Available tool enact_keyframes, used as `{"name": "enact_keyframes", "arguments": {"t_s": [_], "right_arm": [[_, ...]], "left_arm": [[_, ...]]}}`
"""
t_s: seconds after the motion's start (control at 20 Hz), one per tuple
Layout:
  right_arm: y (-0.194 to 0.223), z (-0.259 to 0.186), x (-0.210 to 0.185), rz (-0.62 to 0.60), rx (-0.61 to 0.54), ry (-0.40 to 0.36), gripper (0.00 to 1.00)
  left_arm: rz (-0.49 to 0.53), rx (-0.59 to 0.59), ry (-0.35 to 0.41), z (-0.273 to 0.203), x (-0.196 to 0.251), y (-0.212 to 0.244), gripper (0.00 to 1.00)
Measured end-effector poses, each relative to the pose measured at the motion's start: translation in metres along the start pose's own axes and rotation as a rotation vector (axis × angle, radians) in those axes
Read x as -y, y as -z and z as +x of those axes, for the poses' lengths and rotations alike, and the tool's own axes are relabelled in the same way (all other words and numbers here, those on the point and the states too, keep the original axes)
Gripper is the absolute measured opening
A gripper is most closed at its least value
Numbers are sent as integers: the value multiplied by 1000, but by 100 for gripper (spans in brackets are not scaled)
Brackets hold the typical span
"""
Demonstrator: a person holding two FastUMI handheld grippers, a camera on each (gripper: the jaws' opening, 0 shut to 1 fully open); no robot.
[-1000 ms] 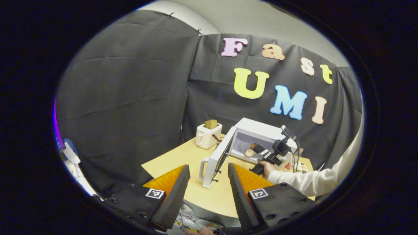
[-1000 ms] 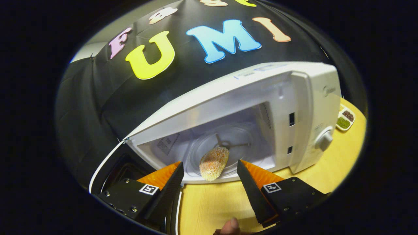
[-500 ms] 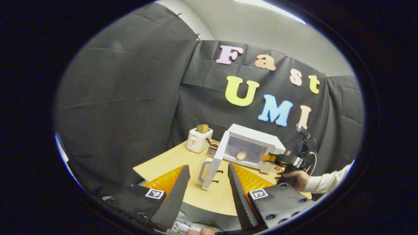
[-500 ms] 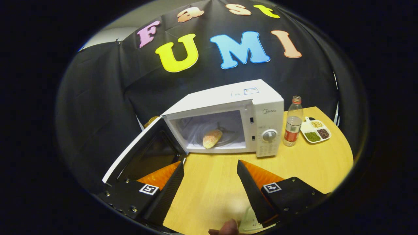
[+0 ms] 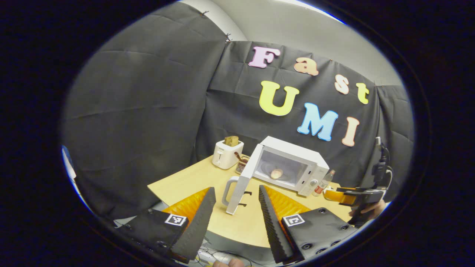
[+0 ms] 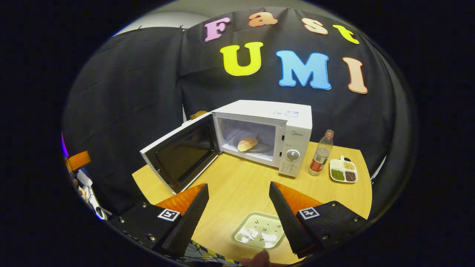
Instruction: Open the microwave oven with the left hand, put the food in, and close the microwave oven.
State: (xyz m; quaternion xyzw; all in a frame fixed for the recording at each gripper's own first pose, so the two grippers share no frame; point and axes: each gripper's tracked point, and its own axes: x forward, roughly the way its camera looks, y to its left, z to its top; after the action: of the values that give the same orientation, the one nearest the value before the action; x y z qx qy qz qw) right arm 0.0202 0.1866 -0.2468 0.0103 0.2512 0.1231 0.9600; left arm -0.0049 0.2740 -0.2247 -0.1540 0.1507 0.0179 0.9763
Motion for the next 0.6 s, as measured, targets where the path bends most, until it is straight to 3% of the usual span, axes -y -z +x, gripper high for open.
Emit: {"name": "enact_keyframes", "arguments": {"t_s": [0.05, 0.2, 0.25, 0.35, 0.4, 0.45, 0.5, 0.6], "right_arm": [[-5, -8, 3, -28, 10, -12, 100], [-14, -22, 9, -95, 38, -39, 100], [-13, -22, 7, -97, 14, -50, 100], [-22, -19, 1, -72, 10, -61, 100], [-31, -15, -2, -60, 23, -55, 100], [-36, -9, -4, -54, 20, -34, 100], [-38, -2, -6, -40, 7, -10, 100], [-49, 11, -29, 4, -4, -12, 100]], "left_arm": [[3, -3, -15, 7, 1, 4, 80], [7, 26, -61, 29, -7, 7, 73], [-5, 15, -79, 41, -13, 17, 79], [-27, -17, -98, 64, -28, 30, 85], [-21, -25, -110, 77, -41, 33, 74], [-12, -38, -127, 91, -56, 35, 79], [-14, -49, -127, 103, -66, 35, 77], [-29, -65, -105, 132, -78, 37, 84]]}}
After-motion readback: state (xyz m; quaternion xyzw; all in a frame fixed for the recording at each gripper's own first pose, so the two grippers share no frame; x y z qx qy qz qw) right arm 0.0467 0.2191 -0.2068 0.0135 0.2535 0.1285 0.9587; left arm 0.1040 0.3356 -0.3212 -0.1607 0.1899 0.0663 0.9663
